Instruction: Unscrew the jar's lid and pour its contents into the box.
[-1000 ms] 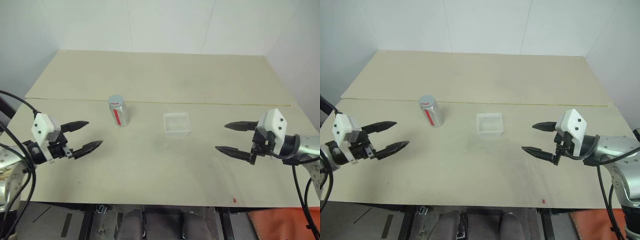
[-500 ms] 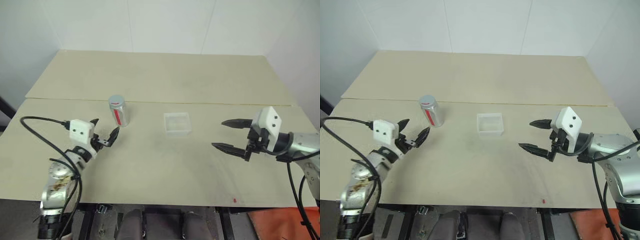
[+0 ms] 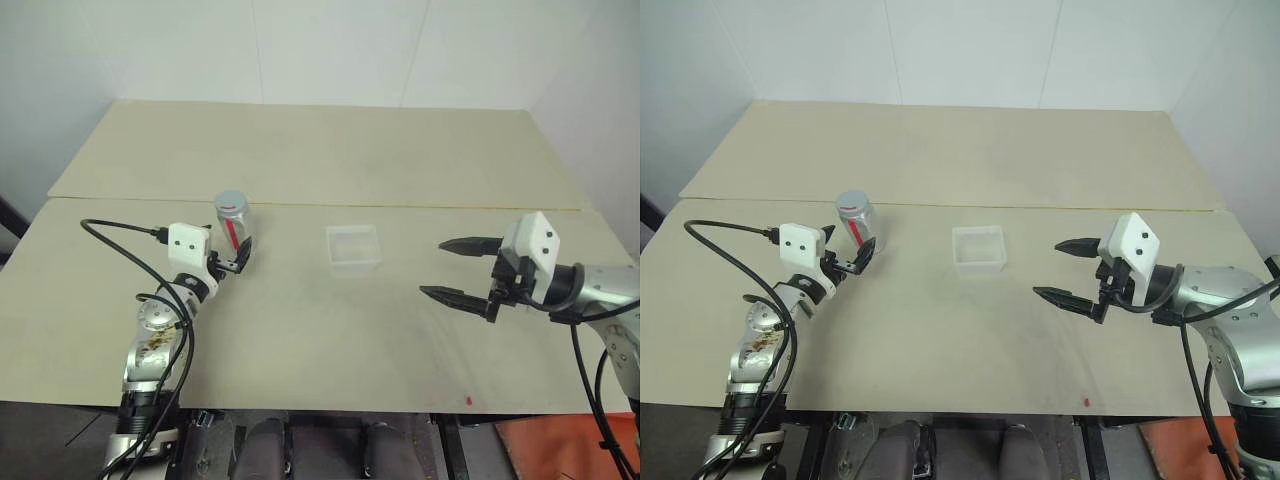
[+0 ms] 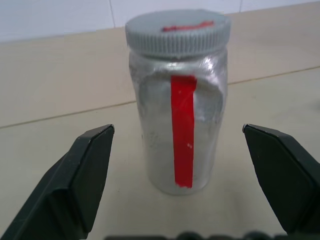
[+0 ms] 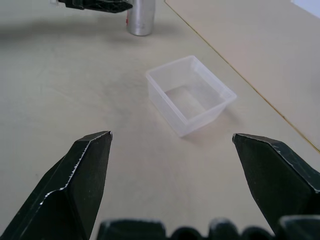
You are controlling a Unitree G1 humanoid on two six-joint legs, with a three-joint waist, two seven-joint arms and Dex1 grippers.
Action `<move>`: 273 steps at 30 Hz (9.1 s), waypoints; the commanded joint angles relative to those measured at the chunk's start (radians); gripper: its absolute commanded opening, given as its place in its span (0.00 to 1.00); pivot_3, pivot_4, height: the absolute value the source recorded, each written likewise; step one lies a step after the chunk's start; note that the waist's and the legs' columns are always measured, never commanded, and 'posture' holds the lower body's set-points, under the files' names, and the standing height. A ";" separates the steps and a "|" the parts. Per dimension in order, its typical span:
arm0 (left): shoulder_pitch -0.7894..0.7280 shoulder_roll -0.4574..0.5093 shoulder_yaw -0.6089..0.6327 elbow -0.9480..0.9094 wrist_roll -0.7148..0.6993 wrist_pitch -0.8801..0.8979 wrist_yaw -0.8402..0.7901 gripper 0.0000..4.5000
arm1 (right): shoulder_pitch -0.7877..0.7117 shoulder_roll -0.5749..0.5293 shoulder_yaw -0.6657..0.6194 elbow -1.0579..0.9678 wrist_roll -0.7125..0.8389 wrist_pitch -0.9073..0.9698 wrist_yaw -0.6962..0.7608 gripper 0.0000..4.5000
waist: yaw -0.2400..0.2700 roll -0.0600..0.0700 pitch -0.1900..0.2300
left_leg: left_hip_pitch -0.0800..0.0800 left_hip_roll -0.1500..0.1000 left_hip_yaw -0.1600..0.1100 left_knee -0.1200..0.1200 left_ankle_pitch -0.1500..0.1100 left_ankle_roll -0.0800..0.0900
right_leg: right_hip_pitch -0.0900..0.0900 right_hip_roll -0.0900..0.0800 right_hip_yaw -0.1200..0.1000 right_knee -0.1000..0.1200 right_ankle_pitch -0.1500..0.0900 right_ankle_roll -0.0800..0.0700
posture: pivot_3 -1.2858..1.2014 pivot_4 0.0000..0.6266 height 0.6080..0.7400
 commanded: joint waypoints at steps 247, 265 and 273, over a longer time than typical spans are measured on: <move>-0.302 0.145 -0.180 0.044 -0.306 -0.014 -0.899 0.62 | -0.582 0.499 0.299 0.127 0.033 0.212 -0.120 0.61 | -0.024 0.001 0.000 | -0.005 0.001 -0.003 -0.001 0.005 -0.008 | -0.002 0.001 -0.005 0.003 0.000 0.000 | 0.52 0.24 1.00; -0.305 0.180 -0.190 0.012 -0.356 0.002 -1.017 0.62 | -0.617 0.449 0.307 0.223 0.066 0.154 0.063 0.87 | -0.024 0.001 0.000 | -0.005 0.001 -0.003 0.000 0.002 -0.003 | -0.002 0.001 -0.005 0.003 0.000 0.000 | 0.52 0.24 1.00; -0.308 0.180 -0.183 0.038 -0.341 -0.005 -0.996 0.62 | -0.597 0.436 0.262 0.206 0.069 0.162 -0.014 1.00 | -0.023 0.001 0.000 | -0.005 0.001 -0.003 0.000 0.003 -0.004 | -0.002 0.001 -0.005 0.003 0.000 0.000 | 0.52 0.24 1.00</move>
